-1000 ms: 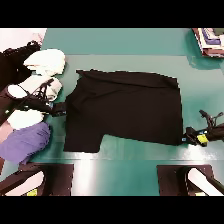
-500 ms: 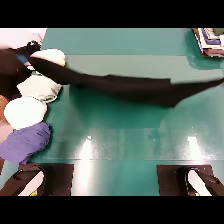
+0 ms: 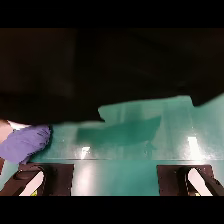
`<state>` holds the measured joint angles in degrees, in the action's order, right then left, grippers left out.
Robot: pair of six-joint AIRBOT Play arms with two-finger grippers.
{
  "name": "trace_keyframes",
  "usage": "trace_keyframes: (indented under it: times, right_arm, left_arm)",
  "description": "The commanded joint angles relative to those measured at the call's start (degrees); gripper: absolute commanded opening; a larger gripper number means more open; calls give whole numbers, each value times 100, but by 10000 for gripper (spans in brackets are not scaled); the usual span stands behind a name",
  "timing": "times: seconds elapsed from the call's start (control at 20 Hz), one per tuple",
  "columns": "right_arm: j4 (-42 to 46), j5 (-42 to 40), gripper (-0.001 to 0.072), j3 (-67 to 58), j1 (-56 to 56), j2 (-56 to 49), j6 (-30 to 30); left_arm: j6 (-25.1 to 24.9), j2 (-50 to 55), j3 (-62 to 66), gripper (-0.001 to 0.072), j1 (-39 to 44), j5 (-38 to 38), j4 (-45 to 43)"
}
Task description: Fold the shirts.
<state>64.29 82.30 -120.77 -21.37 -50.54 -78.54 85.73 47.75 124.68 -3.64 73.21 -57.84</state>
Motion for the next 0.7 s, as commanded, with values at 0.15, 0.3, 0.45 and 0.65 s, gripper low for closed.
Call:
trace_keyframes:
  times: [0.15, 0.3, 0.45, 0.65]
  right_arm:
    - [17, 520, 11, 1049, 404, -942, -201]
    - [31, 922, 11, 1657, 859, -1969, -203]
    - [37, 896, 11, 2096, 1167, -3010, -278]
    - [31, -229, 11, 2105, 1390, -4151, -284]
  left_arm:
    - [111, 457, -2225, 24, -4, 391, -50]
    - [90, 1432, -3132, 24, -2, 688, -42]
    - [83, 2632, -3421, 25, -2, 479, -7]
    - [-431, 3915, -3421, 25, -2, -968, 511]
